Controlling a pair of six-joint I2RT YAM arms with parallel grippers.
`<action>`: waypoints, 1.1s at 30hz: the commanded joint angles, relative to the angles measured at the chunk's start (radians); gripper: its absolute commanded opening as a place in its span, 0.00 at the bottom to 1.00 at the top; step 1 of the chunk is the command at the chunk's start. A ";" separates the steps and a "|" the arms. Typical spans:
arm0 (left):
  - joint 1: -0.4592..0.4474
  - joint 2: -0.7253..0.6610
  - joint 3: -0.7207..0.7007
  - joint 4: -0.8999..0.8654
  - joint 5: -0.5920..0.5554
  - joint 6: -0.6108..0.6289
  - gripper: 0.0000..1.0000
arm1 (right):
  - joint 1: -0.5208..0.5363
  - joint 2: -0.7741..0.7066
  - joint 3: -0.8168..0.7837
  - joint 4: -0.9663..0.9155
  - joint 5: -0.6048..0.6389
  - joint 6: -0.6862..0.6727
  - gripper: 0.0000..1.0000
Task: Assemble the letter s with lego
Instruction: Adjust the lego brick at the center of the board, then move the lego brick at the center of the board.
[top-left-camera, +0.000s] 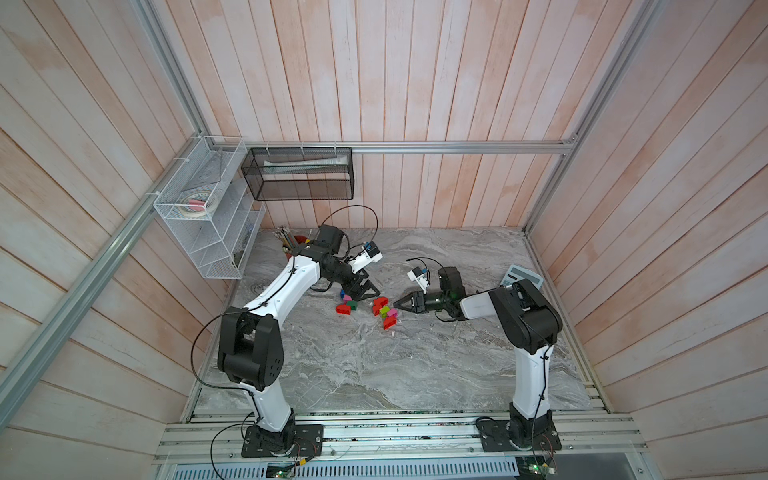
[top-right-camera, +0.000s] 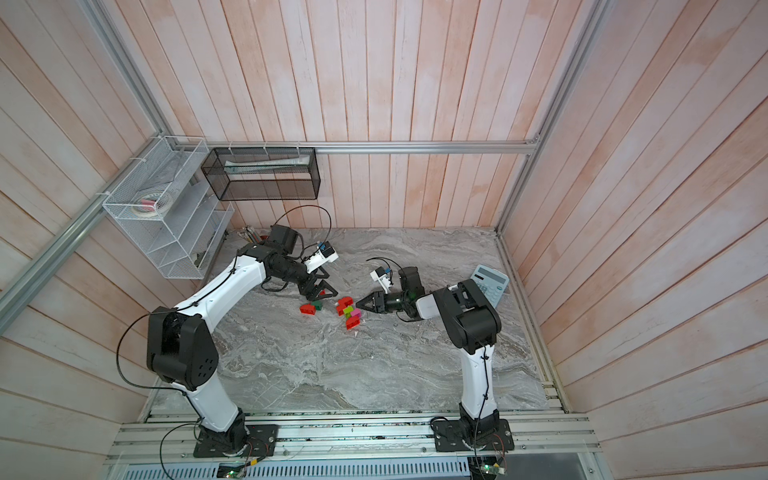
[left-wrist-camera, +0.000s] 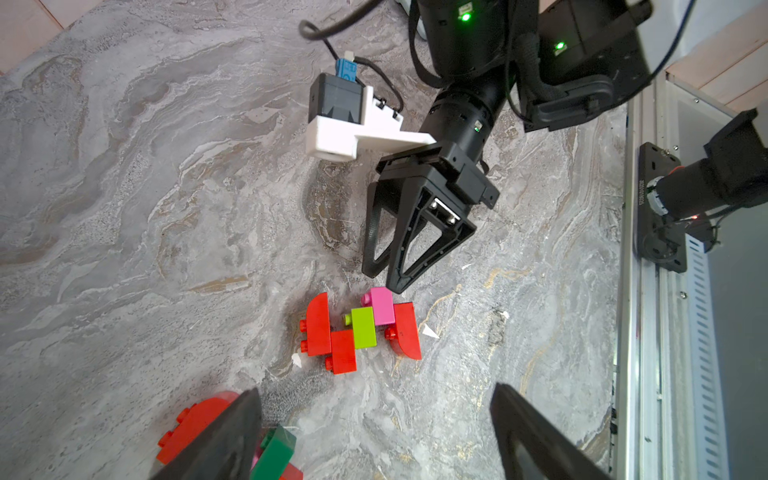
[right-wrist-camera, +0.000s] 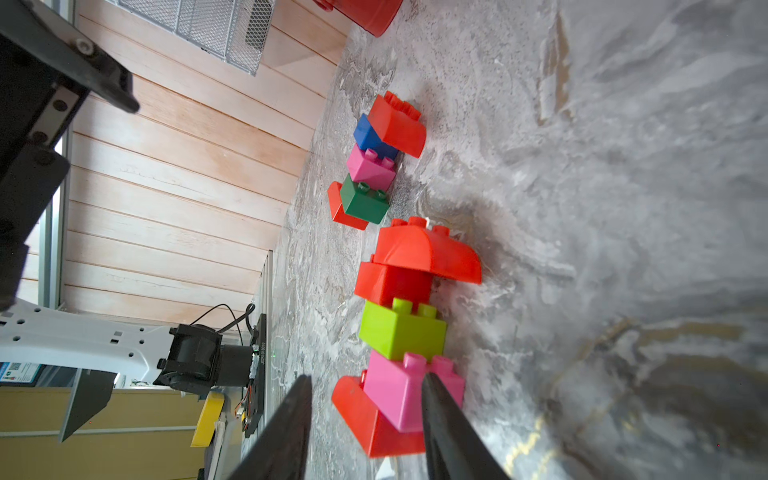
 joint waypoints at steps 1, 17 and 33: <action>0.004 -0.051 -0.030 0.057 -0.031 -0.091 0.90 | -0.006 -0.091 -0.068 0.030 0.055 -0.005 0.48; 0.053 -0.283 -0.283 0.138 -0.160 -0.286 0.91 | 0.166 -0.203 -0.245 -0.049 0.190 -0.055 0.55; 0.134 -0.341 -0.373 0.130 -0.137 -0.257 0.92 | 0.281 -0.068 -0.098 -0.094 0.407 -0.055 0.58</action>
